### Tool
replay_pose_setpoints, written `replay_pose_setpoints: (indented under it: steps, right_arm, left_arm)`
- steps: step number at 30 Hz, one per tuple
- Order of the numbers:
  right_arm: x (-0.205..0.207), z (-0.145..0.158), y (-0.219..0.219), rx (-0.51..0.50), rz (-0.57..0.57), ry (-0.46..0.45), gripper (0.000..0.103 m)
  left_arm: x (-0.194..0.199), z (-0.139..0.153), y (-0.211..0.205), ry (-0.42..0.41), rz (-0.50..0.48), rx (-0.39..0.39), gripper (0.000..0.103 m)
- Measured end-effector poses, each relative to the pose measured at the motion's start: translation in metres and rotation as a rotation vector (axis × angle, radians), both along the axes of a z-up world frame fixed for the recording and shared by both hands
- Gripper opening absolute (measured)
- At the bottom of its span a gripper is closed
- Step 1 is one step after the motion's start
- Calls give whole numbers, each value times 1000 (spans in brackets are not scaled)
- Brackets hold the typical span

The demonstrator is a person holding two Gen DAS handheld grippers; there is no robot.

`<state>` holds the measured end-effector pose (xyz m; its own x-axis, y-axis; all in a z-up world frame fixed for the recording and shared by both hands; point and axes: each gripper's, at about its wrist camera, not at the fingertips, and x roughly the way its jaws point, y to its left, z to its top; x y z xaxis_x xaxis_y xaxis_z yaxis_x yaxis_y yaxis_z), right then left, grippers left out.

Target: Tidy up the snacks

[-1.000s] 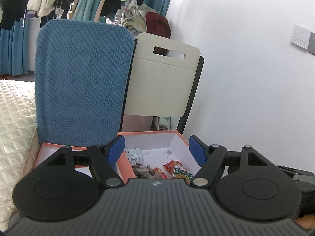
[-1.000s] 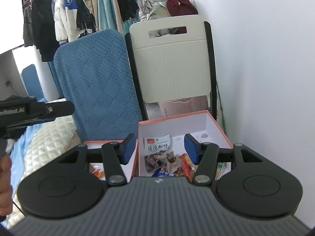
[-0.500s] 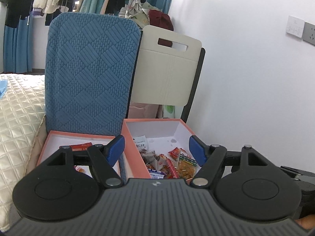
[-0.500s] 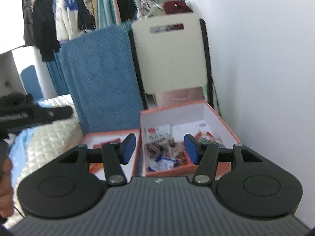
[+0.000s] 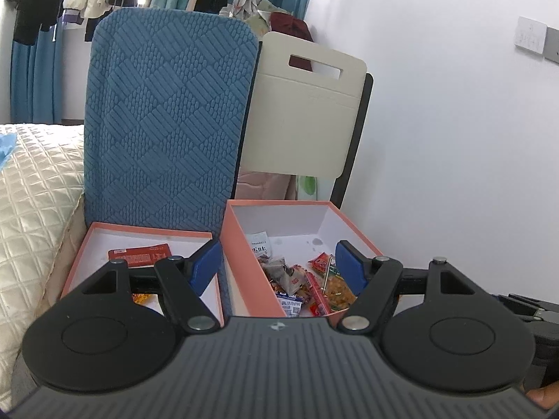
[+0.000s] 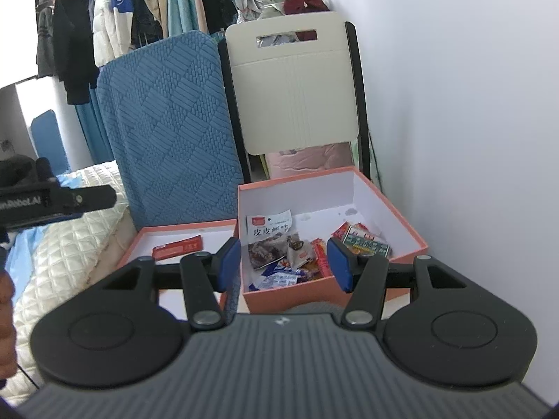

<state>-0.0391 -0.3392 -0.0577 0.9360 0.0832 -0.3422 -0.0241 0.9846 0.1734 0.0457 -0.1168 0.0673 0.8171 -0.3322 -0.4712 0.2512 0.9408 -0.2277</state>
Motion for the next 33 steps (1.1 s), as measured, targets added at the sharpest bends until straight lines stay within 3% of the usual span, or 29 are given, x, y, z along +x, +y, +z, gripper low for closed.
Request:
replay_pose_setpoints:
  steps: [27, 33]
  right_arm:
    - [-3, 0, 0, -11, -7, -12, 57]
    - [-3, 1, 0, -6, -13, -11, 57]
  left_arm:
    - [-2, -5, 0, 16, 7, 13, 76]
    - [-1, -8, -4, 26, 9, 28, 89]
